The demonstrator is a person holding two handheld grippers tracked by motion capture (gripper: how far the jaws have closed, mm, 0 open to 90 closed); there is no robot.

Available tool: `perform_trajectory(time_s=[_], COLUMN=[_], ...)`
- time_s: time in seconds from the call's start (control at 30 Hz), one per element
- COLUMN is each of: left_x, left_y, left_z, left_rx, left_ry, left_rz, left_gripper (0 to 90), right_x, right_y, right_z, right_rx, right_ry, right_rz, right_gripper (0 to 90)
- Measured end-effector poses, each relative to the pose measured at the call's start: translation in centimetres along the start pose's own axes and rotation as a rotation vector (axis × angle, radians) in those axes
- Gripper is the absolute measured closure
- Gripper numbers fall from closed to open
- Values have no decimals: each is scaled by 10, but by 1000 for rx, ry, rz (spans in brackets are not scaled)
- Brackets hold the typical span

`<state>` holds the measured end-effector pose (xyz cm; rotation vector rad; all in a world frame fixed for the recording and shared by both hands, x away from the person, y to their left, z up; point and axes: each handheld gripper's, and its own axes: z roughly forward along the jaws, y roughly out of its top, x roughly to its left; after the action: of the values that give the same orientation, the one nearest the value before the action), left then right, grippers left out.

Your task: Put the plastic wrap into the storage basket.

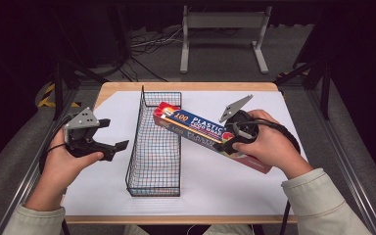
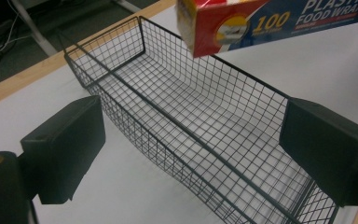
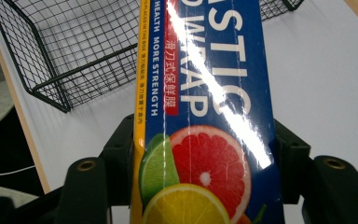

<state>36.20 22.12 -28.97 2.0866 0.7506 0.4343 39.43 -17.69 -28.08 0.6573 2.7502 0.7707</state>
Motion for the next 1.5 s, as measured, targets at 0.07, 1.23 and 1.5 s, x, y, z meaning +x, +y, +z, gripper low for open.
perform_trajectory(time_s=[0.07,1.23,1.5], left_x=[-9,-68,-79], left_y=[11,79,89], left_z=[0,49,66], left_rx=[-1,171,210], left_ry=[-3,-339,-348], left_rz=[36,373,399], left_gripper=[78,71,95], right_x=[-1,11,18], right_y=[4,21,29], right_z=[3,18,20], right_rx=[0,55,48], right_ry=[20,139,161], right_rz=[-24,-278,-319], right_gripper=[405,405,405])
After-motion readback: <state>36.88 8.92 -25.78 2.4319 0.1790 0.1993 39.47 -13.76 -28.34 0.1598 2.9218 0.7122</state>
